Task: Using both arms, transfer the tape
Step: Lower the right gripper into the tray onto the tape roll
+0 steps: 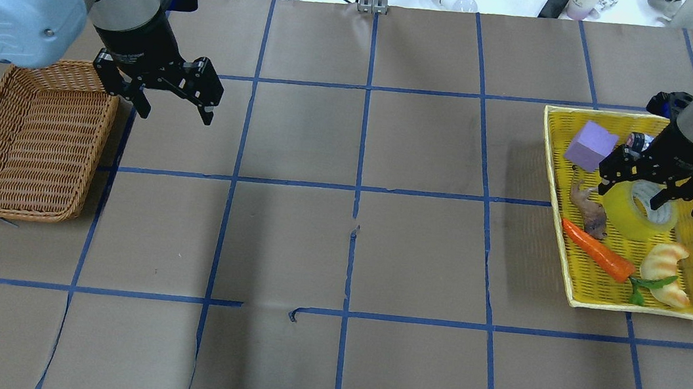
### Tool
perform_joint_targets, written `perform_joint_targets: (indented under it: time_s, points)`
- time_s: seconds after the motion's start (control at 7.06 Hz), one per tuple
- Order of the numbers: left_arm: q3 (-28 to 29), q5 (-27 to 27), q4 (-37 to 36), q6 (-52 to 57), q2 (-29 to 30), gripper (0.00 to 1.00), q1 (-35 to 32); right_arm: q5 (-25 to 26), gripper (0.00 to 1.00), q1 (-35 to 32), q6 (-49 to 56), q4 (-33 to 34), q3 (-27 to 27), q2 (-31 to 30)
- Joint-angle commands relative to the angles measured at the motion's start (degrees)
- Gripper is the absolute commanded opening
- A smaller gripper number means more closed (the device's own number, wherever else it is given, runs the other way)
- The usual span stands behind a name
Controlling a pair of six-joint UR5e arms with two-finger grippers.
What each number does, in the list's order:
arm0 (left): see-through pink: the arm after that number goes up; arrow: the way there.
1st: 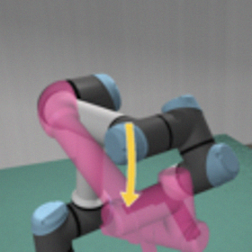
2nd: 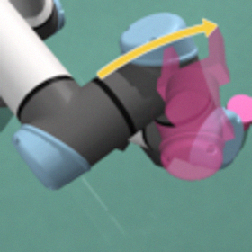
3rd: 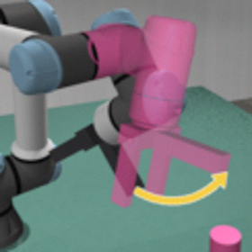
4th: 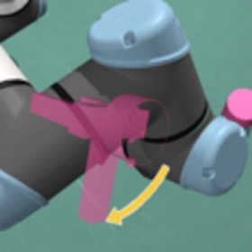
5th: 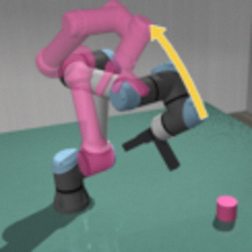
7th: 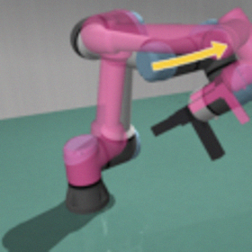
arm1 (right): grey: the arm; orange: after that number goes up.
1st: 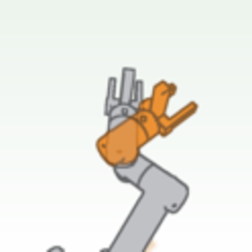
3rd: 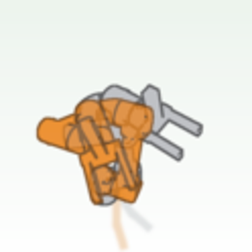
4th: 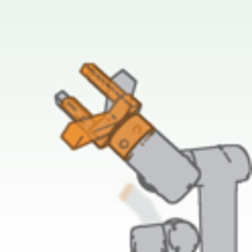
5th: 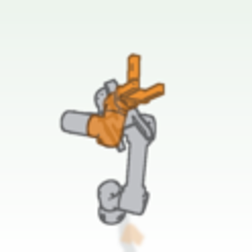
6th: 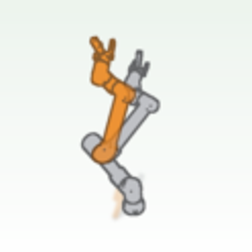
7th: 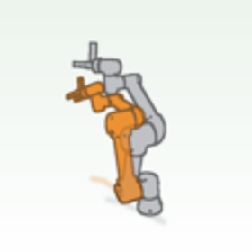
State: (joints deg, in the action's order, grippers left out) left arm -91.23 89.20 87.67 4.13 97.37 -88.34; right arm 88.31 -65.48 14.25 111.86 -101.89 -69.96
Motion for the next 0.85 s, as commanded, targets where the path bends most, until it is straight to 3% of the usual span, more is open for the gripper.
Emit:
perform_joint_targets:
  time_s: [0.0, 0.14, 0.28, 0.42, 0.71]
  points:
    - [0.0, 0.01, -0.04, 0.0, 0.01, 1.0, 0.01, 0.02, 0.81, 0.0, -0.01, 1.17, -0.15, 1.14]
    - [0.0, 0.01, -0.04, 0.0, 0.01, 1.0, 0.01, 0.37, 0.43, 0.0, -0.01, 1.17, -0.32, 1.14]
    - [-0.09, 0.01, -0.04, 0.0, 0.01, 1.0, 0.01, 0.37, 0.11, 0.0, -0.1, 1.08, -0.23, 1.05]
    - [0.0, -0.17, -0.04, 0.0, 0.01, 1.0, 0.01, 0.37, 0.0, 0.0, -0.19, 0.99, 0.38, 1.05]
    - [0.0, -0.17, -0.04, 0.0, 0.01, 1.0, 0.01, 1.34, 0.0, 0.0, -0.1, 0.73, 1.69, -0.52]
